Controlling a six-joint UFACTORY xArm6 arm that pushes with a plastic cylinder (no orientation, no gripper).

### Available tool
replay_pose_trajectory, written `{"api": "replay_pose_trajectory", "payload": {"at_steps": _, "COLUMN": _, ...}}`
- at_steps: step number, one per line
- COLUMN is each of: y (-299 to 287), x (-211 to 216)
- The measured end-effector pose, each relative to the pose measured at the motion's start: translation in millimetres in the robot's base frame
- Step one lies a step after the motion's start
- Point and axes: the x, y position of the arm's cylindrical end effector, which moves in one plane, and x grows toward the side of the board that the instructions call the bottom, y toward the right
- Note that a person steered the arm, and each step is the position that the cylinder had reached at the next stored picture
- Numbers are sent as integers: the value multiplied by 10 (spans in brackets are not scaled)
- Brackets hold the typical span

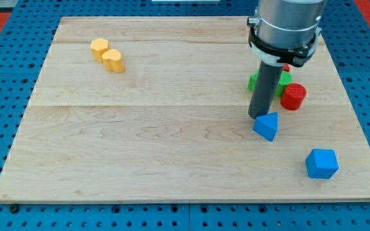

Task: Move the blue triangle upon the blue cube

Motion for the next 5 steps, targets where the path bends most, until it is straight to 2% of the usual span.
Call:
{"api": "replay_pose_trajectory", "payload": {"at_steps": 1, "y": -186, "x": 268}}
{"api": "replay_pose_trajectory", "payload": {"at_steps": 2, "y": 251, "x": 614}}
{"api": "replay_pose_trajectory", "payload": {"at_steps": 3, "y": 159, "x": 613}}
{"api": "replay_pose_trajectory", "payload": {"at_steps": 4, "y": -74, "x": 326}}
{"api": "replay_pose_trajectory", "payload": {"at_steps": 5, "y": 306, "x": 23}}
